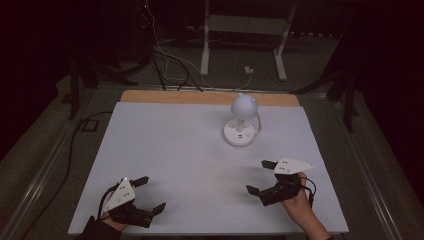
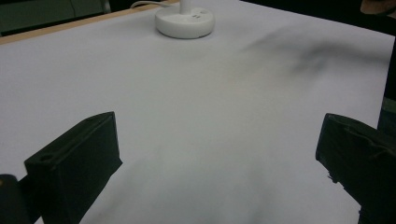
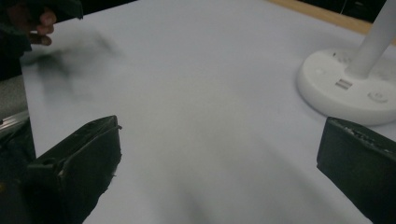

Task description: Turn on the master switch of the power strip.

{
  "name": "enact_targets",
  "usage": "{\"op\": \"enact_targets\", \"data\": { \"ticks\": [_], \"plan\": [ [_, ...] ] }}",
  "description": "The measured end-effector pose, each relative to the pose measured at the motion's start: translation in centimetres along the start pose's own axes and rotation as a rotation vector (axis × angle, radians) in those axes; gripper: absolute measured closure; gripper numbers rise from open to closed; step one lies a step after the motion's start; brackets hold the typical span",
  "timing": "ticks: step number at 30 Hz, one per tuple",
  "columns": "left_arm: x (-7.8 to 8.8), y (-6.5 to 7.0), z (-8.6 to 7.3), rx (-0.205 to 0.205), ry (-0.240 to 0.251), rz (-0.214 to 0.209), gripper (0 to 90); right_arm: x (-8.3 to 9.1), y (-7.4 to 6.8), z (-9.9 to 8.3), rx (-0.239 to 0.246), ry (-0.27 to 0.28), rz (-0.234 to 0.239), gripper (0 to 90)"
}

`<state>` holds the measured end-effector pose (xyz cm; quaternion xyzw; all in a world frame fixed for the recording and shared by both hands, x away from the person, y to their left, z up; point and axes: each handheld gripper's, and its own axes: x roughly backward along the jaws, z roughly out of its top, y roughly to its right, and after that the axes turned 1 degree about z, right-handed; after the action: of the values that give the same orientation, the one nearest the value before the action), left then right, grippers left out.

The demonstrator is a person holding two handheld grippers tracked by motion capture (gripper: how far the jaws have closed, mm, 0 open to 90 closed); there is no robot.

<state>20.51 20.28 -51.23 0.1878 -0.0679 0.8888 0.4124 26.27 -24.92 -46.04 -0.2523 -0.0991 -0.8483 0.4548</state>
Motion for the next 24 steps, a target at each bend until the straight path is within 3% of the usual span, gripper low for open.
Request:
{"op": "enact_targets", "data": {
  "ticks": [24],
  "plan": [
    [0.0,0.0,0.0,0.006,0.001,-0.001,0.3,-0.5,2.4,3.9,0.024,0.042,-0.045,0.0]
  ]
}}
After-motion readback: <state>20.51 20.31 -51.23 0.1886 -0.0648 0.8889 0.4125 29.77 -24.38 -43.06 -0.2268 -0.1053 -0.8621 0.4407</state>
